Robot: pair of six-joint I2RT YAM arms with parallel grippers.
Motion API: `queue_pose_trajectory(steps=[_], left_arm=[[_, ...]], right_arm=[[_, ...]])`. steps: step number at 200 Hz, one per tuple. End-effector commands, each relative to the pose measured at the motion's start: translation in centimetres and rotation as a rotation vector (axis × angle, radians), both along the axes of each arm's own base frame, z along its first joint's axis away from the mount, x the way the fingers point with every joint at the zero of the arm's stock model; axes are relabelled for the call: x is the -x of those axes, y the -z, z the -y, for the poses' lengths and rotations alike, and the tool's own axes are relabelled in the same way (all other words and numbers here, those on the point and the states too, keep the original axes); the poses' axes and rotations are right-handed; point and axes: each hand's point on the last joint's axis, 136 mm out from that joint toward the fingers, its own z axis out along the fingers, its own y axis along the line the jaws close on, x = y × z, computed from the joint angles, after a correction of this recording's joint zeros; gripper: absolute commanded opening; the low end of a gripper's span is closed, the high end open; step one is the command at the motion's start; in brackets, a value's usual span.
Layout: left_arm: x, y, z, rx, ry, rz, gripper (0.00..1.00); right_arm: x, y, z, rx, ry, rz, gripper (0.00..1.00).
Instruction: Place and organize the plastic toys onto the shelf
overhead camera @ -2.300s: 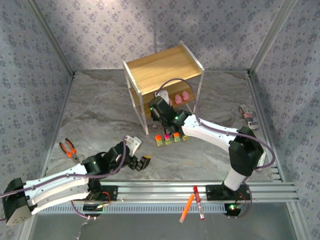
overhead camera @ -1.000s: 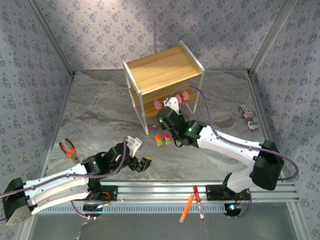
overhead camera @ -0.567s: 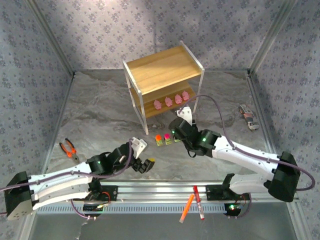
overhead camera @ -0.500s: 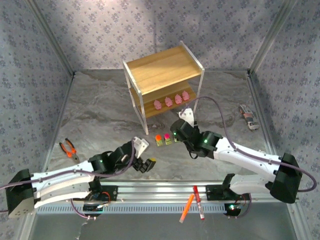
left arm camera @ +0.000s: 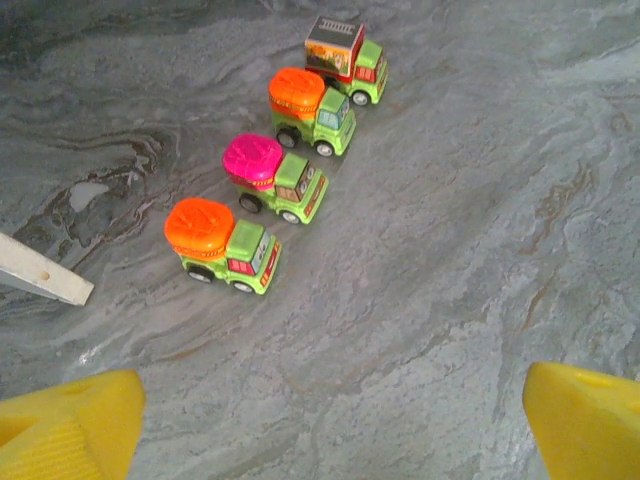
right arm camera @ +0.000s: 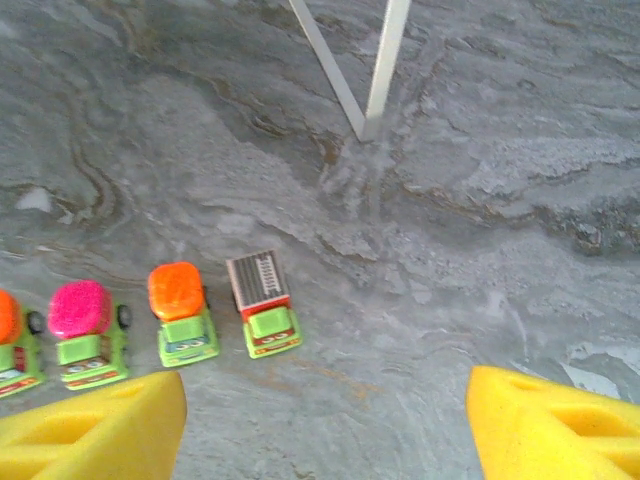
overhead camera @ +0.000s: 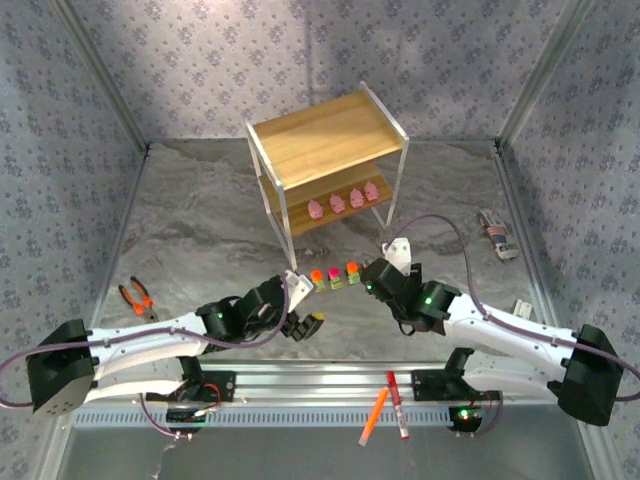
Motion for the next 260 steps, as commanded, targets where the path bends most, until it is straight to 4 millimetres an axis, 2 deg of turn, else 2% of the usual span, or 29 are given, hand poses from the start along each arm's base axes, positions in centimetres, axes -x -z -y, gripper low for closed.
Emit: queue_pose_trajectory(steps=[1,28,85,157,260], left_arm=[[-0.3,-1.5,0.6,0.039,0.001,0.042,0.97],[-0.4,-1.4,0.6,0.035,-0.002,0.037,0.97],[-0.6,-1.2,0.4,0.012,-0.016,0.032,0.97],[-0.7,-1.4,0.1,0.02,-0.029,0.04,0.98],[-1.3,-1.7,-0.9,0.003,-0.08,0.071,0.98]], right_arm=[[0.0,1.3,-0.2,0.019,-0.035,0.013,0.77],[-0.1,3.0,0.4,0.029,-0.029,-0.04,0.77],[-0.8,5.5,-0.4,-0.011,-0.102,-0.073,0.77],[-2.4,5.9,-1.9,-0.009,-0.224,-0.095,0.53],[-3.8,5.9,-3.3,-0.036,-0.301,-0.135,0.55]])
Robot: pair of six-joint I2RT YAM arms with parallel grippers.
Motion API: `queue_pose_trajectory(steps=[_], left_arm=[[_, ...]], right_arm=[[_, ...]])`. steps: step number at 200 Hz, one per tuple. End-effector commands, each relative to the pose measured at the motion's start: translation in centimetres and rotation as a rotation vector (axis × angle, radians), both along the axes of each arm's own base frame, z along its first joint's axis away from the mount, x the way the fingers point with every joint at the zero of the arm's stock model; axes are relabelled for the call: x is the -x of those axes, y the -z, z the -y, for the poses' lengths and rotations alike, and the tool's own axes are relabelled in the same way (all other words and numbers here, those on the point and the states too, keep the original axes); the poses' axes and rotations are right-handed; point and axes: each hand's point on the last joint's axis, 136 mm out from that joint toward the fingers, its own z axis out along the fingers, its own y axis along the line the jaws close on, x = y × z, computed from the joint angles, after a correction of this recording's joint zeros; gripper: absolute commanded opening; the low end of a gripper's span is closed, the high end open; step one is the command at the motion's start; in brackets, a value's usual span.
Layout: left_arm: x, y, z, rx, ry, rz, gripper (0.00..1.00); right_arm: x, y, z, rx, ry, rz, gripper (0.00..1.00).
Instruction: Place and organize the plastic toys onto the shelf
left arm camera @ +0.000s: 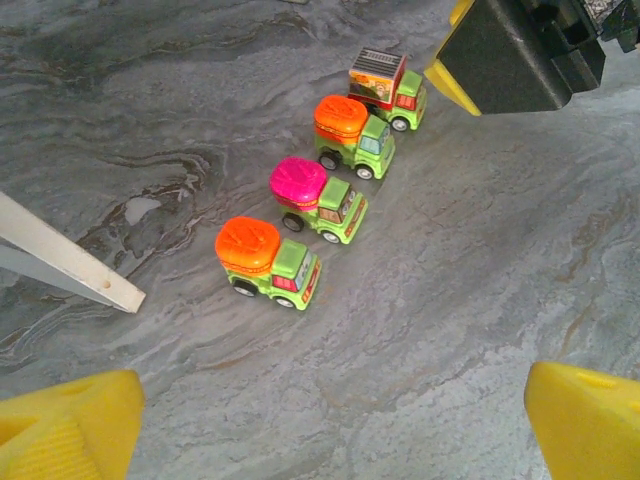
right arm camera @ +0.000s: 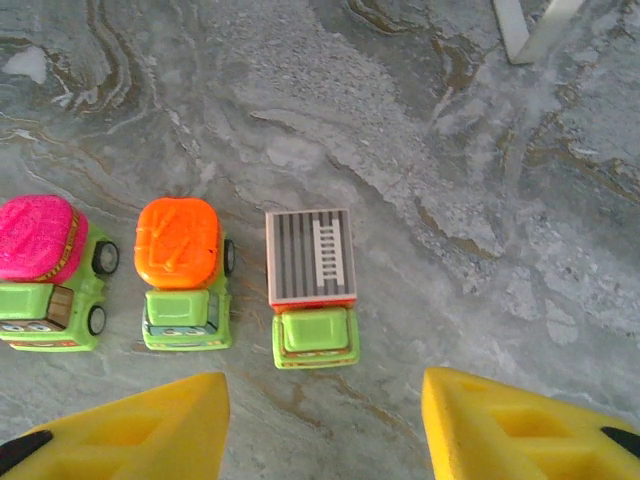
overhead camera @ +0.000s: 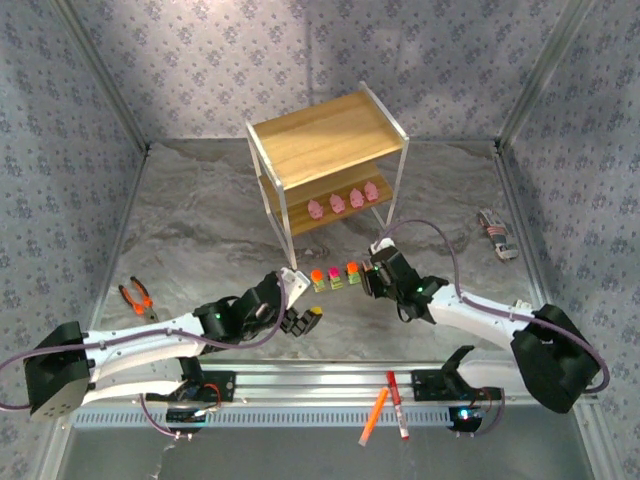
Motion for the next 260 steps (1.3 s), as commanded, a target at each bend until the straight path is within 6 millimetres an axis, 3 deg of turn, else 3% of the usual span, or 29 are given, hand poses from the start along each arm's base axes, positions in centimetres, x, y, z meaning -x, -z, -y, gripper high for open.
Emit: queue_pose_trajectory(steps=[1,113,260], left_arm=[[-0.2,-1.0,0.0,0.007,-0.014,0.021,0.98],[-0.8,-1.0,-0.7,0.011,-0.054,0.022,0.97],[-1.0,-0.9,-0.9,0.003,-0.062,0.016,0.97]], right_arm=[[-0.9,-1.0,-1.2,-0.021,-0.047,0.014,0.55],[-2.7,0.1,-1.2,0.001,-0.032,-0.04,0.47],[-3.4,1.0,-1.4,0.01,-0.035,-0.064,0.45]])
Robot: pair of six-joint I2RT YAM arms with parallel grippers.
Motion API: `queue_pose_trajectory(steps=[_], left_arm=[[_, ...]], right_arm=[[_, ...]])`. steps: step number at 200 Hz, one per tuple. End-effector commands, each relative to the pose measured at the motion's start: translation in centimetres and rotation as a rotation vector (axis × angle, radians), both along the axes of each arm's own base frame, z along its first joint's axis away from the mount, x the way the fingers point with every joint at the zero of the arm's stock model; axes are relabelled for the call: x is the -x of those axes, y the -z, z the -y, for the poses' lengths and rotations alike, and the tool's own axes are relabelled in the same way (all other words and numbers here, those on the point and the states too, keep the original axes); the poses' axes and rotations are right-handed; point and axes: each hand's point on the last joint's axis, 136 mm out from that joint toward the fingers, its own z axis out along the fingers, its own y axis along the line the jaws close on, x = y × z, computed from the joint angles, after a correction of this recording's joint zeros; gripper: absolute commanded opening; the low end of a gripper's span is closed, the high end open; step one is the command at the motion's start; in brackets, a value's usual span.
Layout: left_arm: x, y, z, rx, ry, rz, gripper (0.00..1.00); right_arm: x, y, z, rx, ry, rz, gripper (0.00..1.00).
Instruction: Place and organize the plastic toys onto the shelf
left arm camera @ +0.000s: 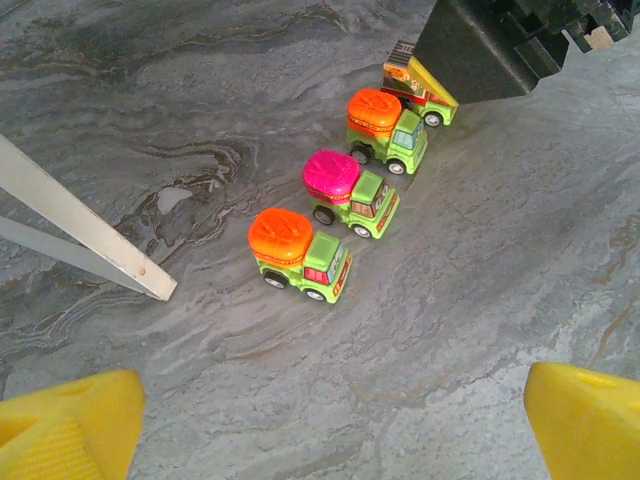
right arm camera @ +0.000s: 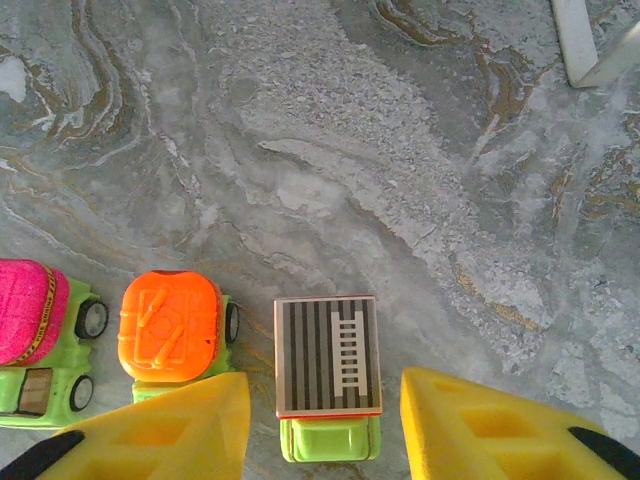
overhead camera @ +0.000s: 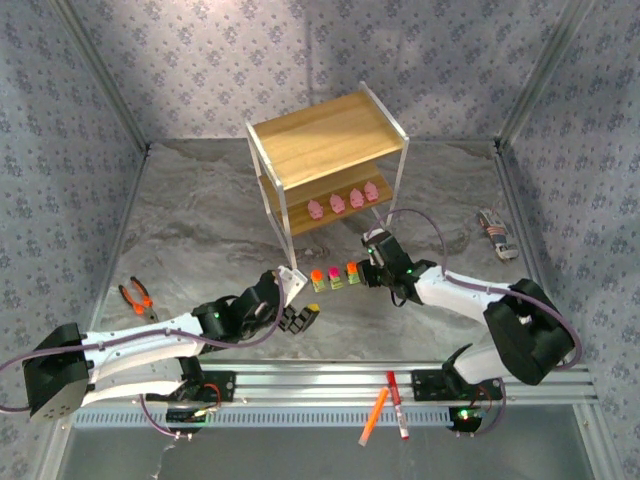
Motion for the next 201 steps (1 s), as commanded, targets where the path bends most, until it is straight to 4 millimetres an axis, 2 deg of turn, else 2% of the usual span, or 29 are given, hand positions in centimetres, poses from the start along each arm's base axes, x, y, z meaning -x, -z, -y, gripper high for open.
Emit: queue_pose_trajectory(steps=[1,119,201], left_arm=[[-0.4,-1.0,0.0,0.02,-0.022,0.009,0.97],[-0.5,-0.8,0.1,0.015,-0.021,0.003,0.97],[-0.6,-0.8,0.1,0.014,-0.022,0.002,0.97]], right_arm=[[-0.8,-0.4,-0.3,-0.001,-0.007,0.009,0.45],[-1.6,0.0,-0.8,-0.003,-0.018,-0.006,0.44],[-1.5,0.6,-0.3,0.011,-0.003,-0.022,0.42]])
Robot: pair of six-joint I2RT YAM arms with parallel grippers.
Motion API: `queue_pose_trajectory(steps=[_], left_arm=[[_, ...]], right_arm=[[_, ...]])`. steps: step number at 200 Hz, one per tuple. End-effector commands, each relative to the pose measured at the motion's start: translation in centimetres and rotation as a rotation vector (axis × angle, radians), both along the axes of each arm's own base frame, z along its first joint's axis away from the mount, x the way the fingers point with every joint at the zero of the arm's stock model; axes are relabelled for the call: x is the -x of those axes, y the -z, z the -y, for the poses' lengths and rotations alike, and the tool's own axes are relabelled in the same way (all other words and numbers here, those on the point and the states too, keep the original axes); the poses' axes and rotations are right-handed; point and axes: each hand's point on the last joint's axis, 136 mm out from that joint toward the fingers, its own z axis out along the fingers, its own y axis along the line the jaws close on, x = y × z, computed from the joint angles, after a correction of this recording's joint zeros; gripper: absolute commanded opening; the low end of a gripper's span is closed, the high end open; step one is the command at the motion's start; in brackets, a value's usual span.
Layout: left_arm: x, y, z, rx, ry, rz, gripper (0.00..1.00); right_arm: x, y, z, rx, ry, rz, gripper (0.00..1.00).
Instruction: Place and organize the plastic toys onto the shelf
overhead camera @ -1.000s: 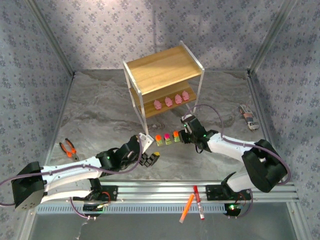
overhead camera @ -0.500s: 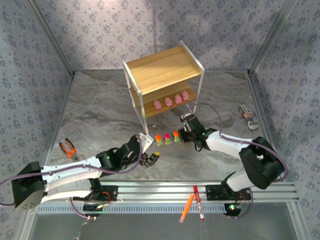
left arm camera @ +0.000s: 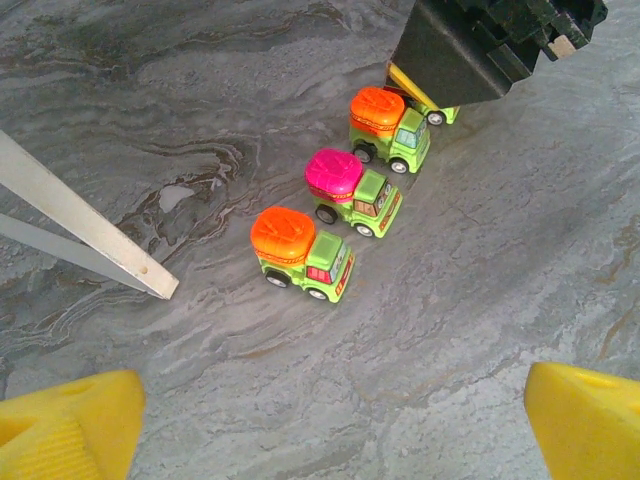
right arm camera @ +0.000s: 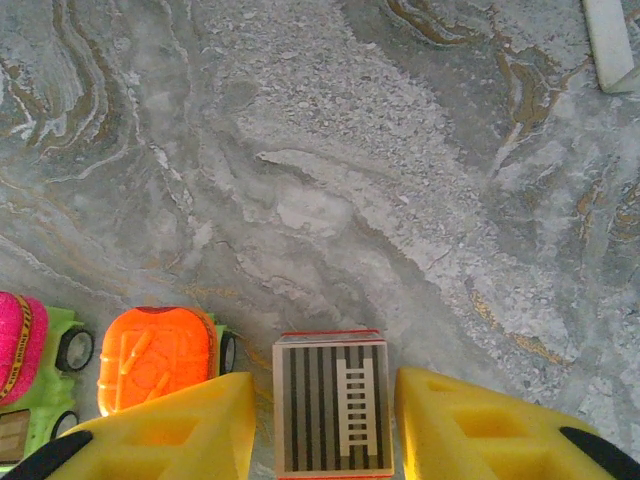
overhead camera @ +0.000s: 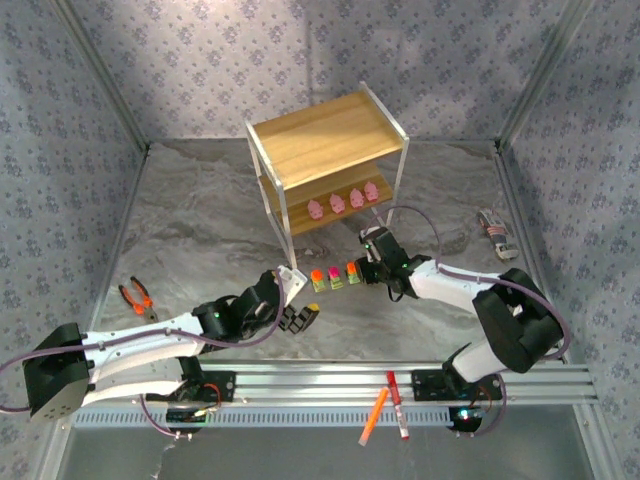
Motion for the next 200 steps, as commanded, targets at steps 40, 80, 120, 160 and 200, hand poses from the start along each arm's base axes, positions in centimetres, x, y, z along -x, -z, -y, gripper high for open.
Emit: queue_pose_trajectory(steps=[40,80,120,160,200], left_arm=[[-0.4,-0.8,0.2,0.013,-0.017,0.002,0.97],[-0.5,-0.8,0.1,0.012,-0.02,0.002,0.97],[-0.5,-0.9,0.1,0.014,-0.021,0.004,0.97],[-0.5,-0.8,0.1,0.01,-0.022,0.003,0.97],[-0.5,-0.7,0.1,0.009,-0.023,0.002,0.97]], right_arm=[[-0.5,0.0,0.5,0.018,0.017,-0.002,0.39],[-0.5,0.1,0.8,0.026,0.029,-0.008,0.36],[-0.6,0.1,1.1,0.033,0.049,-0.01,0.32],[-0.6,0.2,1.7,0.049,0.078,-0.013,0.28],[-0.6,0.3,2.0,0.058,0.095,-0.018,0.28]])
